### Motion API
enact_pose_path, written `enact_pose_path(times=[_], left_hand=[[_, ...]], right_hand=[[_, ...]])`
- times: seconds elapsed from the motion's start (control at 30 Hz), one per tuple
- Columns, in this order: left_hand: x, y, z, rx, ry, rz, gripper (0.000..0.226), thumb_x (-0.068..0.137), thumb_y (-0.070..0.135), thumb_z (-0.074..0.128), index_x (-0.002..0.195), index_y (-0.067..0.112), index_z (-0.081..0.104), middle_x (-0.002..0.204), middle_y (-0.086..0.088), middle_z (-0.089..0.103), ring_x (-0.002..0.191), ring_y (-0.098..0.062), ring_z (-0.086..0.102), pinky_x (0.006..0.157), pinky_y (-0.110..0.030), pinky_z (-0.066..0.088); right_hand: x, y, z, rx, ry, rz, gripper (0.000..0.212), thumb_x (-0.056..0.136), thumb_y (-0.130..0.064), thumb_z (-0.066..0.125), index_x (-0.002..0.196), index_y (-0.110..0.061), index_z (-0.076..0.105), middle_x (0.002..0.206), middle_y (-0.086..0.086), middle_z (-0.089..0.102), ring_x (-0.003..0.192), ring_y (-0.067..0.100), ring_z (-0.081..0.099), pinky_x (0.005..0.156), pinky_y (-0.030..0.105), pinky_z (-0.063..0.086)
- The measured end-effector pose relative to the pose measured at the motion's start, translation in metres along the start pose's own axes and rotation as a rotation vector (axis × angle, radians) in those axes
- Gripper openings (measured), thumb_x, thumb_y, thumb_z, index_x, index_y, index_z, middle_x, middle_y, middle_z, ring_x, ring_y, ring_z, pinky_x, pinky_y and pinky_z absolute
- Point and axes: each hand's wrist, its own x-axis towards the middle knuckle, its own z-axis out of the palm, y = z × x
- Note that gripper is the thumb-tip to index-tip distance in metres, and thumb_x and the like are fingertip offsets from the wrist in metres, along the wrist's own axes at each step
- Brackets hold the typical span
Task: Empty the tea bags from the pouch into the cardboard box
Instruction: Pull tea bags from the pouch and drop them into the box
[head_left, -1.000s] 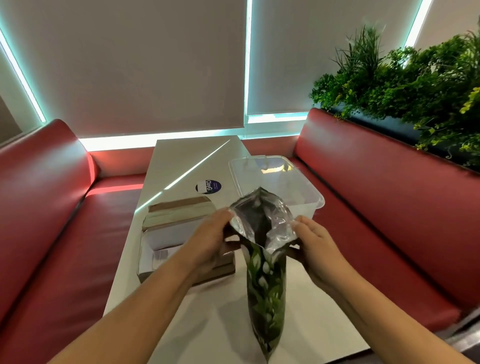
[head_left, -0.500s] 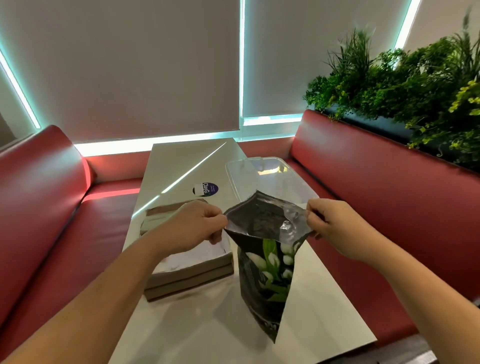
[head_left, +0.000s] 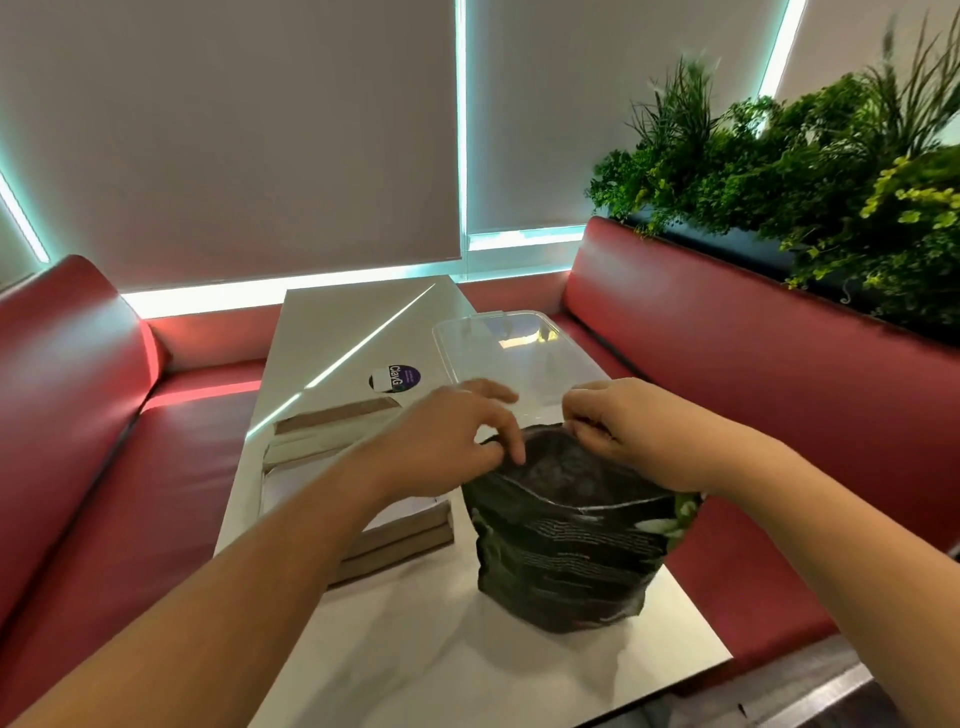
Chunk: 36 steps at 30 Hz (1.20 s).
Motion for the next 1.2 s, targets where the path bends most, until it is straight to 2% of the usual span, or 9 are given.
enact_pose_path(times=[0.1, 0.2, 0.33, 0.43, 0.6, 0.87, 0.93, 1.07, 1.2], left_hand=[[-0.002, 0.002, 0.0, -0.039, -0.175, -0.047, 0.041, 0.09, 0.011, 0.047, 0.112, 0.04, 0.065, 0.126, 0.01, 0.059, 0.107, -0.009, 0.055, 0.095, -0.027, 0.047], [-0.005, 0.004, 0.007, -0.079, -0.129, -0.074, 0.05, 0.091, 0.004, 0.041, 0.127, 0.037, 0.056, 0.125, 0.005, 0.061, 0.099, -0.006, 0.052, 0.08, -0.008, 0.042], [-0.009, 0.006, 0.015, -0.154, -0.029, -0.105, 0.054, 0.088, -0.001, 0.039, 0.131, 0.028, 0.054, 0.131, 0.003, 0.057, 0.109, -0.008, 0.051, 0.09, -0.014, 0.039], [-0.011, 0.009, 0.017, -0.175, -0.026, -0.114, 0.055, 0.088, -0.002, 0.038, 0.133, 0.027, 0.051, 0.133, 0.001, 0.055, 0.117, -0.013, 0.05, 0.092, -0.018, 0.038], [-0.017, 0.009, 0.014, -0.135, -0.042, -0.057, 0.056, 0.088, -0.002, 0.04, 0.133, 0.029, 0.052, 0.135, 0.005, 0.054, 0.118, -0.01, 0.048, 0.1, -0.022, 0.041], [-0.034, 0.008, 0.012, -0.255, -0.169, -0.075, 0.061, 0.088, 0.004, 0.044, 0.135, 0.044, 0.044, 0.129, 0.011, 0.054, 0.11, -0.005, 0.053, 0.089, -0.016, 0.047], [-0.042, 0.01, 0.018, -0.372, -0.214, -0.101, 0.064, 0.089, 0.003, 0.044, 0.137, 0.045, 0.04, 0.13, 0.01, 0.053, 0.115, -0.006, 0.052, 0.096, -0.025, 0.049], [-0.049, 0.009, 0.025, -0.483, -0.216, -0.124, 0.065, 0.089, -0.004, 0.042, 0.135, 0.042, 0.044, 0.132, 0.011, 0.052, 0.118, -0.003, 0.051, 0.102, -0.03, 0.046], [-0.047, 0.009, 0.029, -0.543, -0.118, -0.151, 0.06, 0.092, -0.003, 0.038, 0.135, 0.039, 0.046, 0.131, 0.006, 0.055, 0.12, -0.01, 0.052, 0.1, -0.031, 0.048]], right_hand=[[-0.005, 0.001, 0.001, -0.002, 0.033, 0.022, 0.017, 0.095, -0.024, 0.046, 0.085, -0.015, 0.055, 0.085, -0.003, 0.057, 0.075, 0.014, 0.053, 0.072, 0.035, 0.045], [-0.014, -0.005, 0.0, 0.026, 0.088, 0.022, 0.008, 0.094, -0.026, 0.051, 0.093, -0.02, 0.055, 0.097, -0.006, 0.054, 0.077, 0.013, 0.054, 0.071, 0.034, 0.047], [-0.03, -0.014, -0.004, -0.091, -0.03, 0.068, 0.011, 0.091, -0.032, 0.051, 0.097, -0.037, 0.059, 0.117, -0.013, 0.044, 0.085, 0.013, 0.057, 0.07, 0.03, 0.049], [-0.033, -0.014, -0.007, -0.215, -0.225, 0.2, 0.026, 0.087, -0.041, 0.054, 0.111, -0.038, 0.059, 0.116, -0.013, 0.053, 0.094, 0.014, 0.057, 0.073, 0.029, 0.047], [-0.036, -0.012, -0.001, -0.215, -0.257, 0.234, 0.072, 0.072, -0.054, 0.065, 0.132, -0.026, 0.037, 0.128, -0.005, 0.047, 0.107, 0.022, 0.056, 0.085, 0.039, 0.051], [-0.044, -0.025, 0.01, -0.221, -0.239, 0.217, 0.106, 0.06, -0.064, 0.072, 0.142, -0.024, 0.017, 0.128, -0.008, 0.033, 0.086, 0.019, 0.052, 0.071, 0.034, 0.053], [-0.047, -0.028, 0.014, -0.186, -0.233, 0.201, 0.108, 0.058, -0.065, 0.073, 0.141, -0.026, 0.016, 0.125, -0.011, 0.033, 0.081, 0.015, 0.047, 0.07, 0.031, 0.051], [-0.051, -0.027, 0.017, -0.095, -0.218, 0.177, 0.095, 0.064, -0.063, 0.07, 0.14, -0.035, 0.02, 0.132, -0.014, 0.036, 0.099, 0.016, 0.055, 0.079, 0.033, 0.051], [-0.047, -0.025, 0.016, 0.006, -0.191, 0.156, 0.08, 0.074, -0.044, 0.069, 0.139, -0.037, 0.024, 0.132, -0.014, 0.042, 0.104, 0.014, 0.054, 0.083, 0.034, 0.051]])
